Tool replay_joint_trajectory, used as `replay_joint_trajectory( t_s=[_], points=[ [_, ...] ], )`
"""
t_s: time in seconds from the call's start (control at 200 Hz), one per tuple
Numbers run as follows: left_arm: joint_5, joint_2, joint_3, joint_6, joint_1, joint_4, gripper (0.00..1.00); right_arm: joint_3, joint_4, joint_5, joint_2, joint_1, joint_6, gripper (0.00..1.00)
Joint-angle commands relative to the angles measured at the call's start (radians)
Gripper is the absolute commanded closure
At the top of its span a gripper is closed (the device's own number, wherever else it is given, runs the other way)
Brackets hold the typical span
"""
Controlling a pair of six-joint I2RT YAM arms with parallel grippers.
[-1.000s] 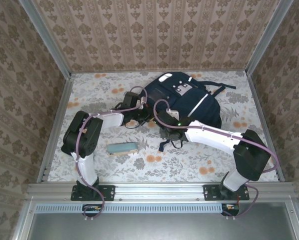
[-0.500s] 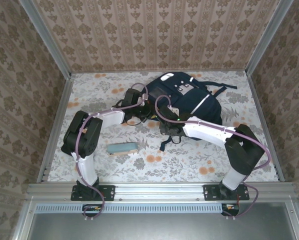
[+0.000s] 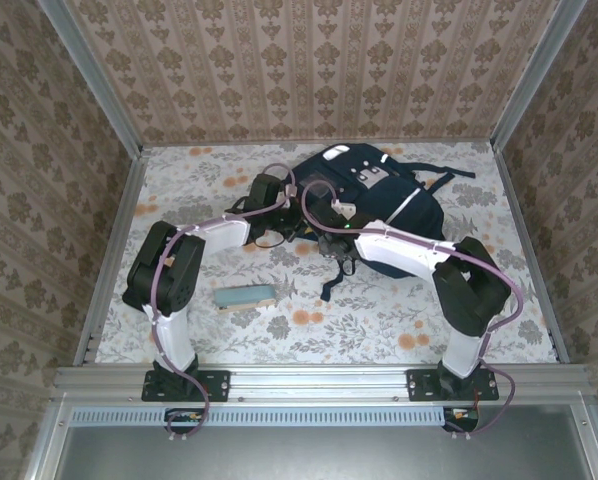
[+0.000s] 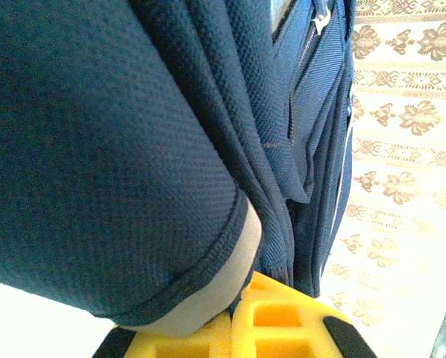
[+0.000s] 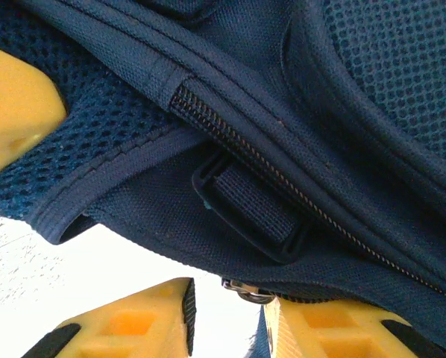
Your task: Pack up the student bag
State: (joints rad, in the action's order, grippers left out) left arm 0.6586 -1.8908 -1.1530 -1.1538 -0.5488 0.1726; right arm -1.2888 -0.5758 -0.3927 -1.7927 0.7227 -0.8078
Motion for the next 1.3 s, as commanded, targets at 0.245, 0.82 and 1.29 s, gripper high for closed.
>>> replay_joint_trajectory(
  t_s=[0.245, 0.82, 1.29],
  points=[
    [0.094, 0.053, -0.041, -0.024, -0.030, 0.059, 1.00, -0.080, 0.023, -0.247, -0.078, -0.022, 0.071, 0.76],
    [0.120, 0.048, -0.029, -0.078, -0.025, 0.113, 1.00, -0.066, 0.132, -0.288, -0.084, -0.043, 0.148, 0.83],
    [0.040, 0.018, -0.029, 0.020, 0.046, 0.018, 1.00, 0.086, -0.118, -0.076, 0.078, -0.048, 0.089, 0.97]
  ],
)
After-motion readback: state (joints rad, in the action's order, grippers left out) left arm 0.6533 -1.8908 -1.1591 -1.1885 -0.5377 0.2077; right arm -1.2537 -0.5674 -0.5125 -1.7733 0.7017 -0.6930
